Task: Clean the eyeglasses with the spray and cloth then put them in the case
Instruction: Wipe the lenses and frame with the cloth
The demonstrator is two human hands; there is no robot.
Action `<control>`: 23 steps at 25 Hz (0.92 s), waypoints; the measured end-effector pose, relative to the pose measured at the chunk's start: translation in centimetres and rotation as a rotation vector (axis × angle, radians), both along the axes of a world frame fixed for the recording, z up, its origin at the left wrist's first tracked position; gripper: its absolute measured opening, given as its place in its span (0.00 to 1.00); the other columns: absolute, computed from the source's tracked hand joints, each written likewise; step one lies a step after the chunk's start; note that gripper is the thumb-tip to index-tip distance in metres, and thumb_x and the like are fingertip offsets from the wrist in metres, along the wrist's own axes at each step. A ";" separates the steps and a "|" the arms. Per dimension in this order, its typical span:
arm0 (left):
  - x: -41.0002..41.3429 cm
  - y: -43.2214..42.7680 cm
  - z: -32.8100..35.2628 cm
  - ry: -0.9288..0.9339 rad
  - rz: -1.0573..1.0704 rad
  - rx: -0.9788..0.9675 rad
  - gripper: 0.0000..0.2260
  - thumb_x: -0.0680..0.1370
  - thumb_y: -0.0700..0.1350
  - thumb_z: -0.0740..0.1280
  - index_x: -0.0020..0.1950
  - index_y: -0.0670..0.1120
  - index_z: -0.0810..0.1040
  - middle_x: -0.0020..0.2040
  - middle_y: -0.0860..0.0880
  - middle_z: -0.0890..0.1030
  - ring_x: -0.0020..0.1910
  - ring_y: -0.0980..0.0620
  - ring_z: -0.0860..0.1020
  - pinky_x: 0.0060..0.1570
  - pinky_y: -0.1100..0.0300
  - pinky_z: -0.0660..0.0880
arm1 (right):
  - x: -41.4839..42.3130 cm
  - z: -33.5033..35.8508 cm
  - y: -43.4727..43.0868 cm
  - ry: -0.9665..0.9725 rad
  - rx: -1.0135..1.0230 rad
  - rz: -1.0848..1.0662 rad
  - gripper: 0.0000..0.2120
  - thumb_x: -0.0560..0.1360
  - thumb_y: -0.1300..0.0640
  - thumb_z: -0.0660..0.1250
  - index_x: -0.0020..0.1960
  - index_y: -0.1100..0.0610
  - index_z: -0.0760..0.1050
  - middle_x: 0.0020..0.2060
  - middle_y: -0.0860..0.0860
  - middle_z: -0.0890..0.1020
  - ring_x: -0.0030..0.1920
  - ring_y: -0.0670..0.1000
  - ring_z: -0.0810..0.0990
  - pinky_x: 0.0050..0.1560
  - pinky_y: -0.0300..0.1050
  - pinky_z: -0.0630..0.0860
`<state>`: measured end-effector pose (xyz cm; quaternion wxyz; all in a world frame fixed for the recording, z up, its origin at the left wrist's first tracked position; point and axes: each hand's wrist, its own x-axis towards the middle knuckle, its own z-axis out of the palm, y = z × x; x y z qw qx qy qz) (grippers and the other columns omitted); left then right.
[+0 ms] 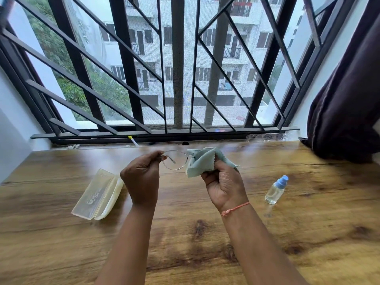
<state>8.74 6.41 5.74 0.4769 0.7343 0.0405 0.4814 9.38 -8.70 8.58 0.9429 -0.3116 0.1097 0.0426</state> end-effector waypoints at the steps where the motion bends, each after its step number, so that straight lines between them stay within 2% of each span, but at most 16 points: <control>1: 0.0 -0.1 -0.1 -0.001 -0.005 -0.001 0.06 0.67 0.36 0.74 0.43 0.39 0.84 0.40 0.53 0.81 0.42 0.62 0.79 0.42 0.74 0.74 | -0.1 0.1 0.0 -0.023 -0.013 0.009 0.19 0.71 0.75 0.59 0.29 0.61 0.81 0.27 0.56 0.83 0.29 0.51 0.83 0.29 0.41 0.79; 3: 0.0 -0.2 -0.2 -0.005 -0.010 0.005 0.07 0.67 0.36 0.74 0.44 0.39 0.84 0.40 0.53 0.81 0.43 0.63 0.79 0.43 0.76 0.73 | -0.1 0.2 0.2 -0.032 -0.033 0.017 0.18 0.68 0.76 0.62 0.27 0.61 0.81 0.28 0.56 0.82 0.30 0.52 0.83 0.30 0.43 0.80; 7: 0.1 -0.5 -0.2 0.003 -0.015 0.016 0.07 0.67 0.36 0.74 0.44 0.39 0.84 0.40 0.54 0.80 0.42 0.62 0.79 0.43 0.75 0.73 | -0.4 0.5 0.6 -0.019 -0.015 0.023 0.05 0.64 0.72 0.68 0.38 0.65 0.77 0.29 0.57 0.83 0.31 0.53 0.84 0.30 0.44 0.80; 9: 0.1 -0.5 -0.2 0.004 -0.019 0.015 0.07 0.67 0.36 0.74 0.44 0.40 0.84 0.40 0.53 0.81 0.42 0.62 0.79 0.43 0.76 0.73 | -0.5 0.7 0.6 -0.028 0.001 0.023 0.07 0.62 0.65 0.70 0.40 0.63 0.76 0.29 0.57 0.84 0.32 0.54 0.84 0.31 0.44 0.81; 11: 0.1 -0.4 -0.1 0.004 -0.016 0.015 0.07 0.67 0.36 0.74 0.43 0.40 0.84 0.40 0.53 0.81 0.42 0.61 0.79 0.43 0.75 0.73 | -0.3 0.6 0.6 -0.008 0.004 0.009 0.06 0.65 0.62 0.70 0.41 0.62 0.76 0.32 0.57 0.83 0.34 0.55 0.84 0.33 0.45 0.81; 13: 0.1 -0.1 0.0 -0.001 -0.004 0.021 0.06 0.67 0.36 0.74 0.43 0.39 0.84 0.40 0.53 0.81 0.42 0.61 0.79 0.43 0.75 0.73 | -0.1 0.3 0.5 0.028 0.008 -0.010 0.01 0.71 0.63 0.68 0.41 0.61 0.76 0.31 0.56 0.83 0.34 0.54 0.84 0.33 0.45 0.81; 15: 0.1 0.1 0.1 -0.002 0.009 0.019 0.06 0.67 0.35 0.74 0.43 0.39 0.84 0.40 0.52 0.81 0.42 0.61 0.79 0.43 0.74 0.73 | 0.2 0.1 0.4 0.036 -0.007 -0.007 0.04 0.73 0.66 0.65 0.40 0.62 0.76 0.31 0.56 0.82 0.32 0.52 0.83 0.32 0.45 0.81; 23: 0.0 0.1 0.0 -0.002 0.005 0.010 0.07 0.66 0.35 0.74 0.43 0.38 0.84 0.41 0.51 0.81 0.42 0.60 0.79 0.43 0.72 0.74 | 0.3 -0.1 0.2 0.022 -0.038 0.001 0.03 0.72 0.69 0.64 0.42 0.65 0.76 0.35 0.59 0.81 0.35 0.54 0.82 0.35 0.45 0.81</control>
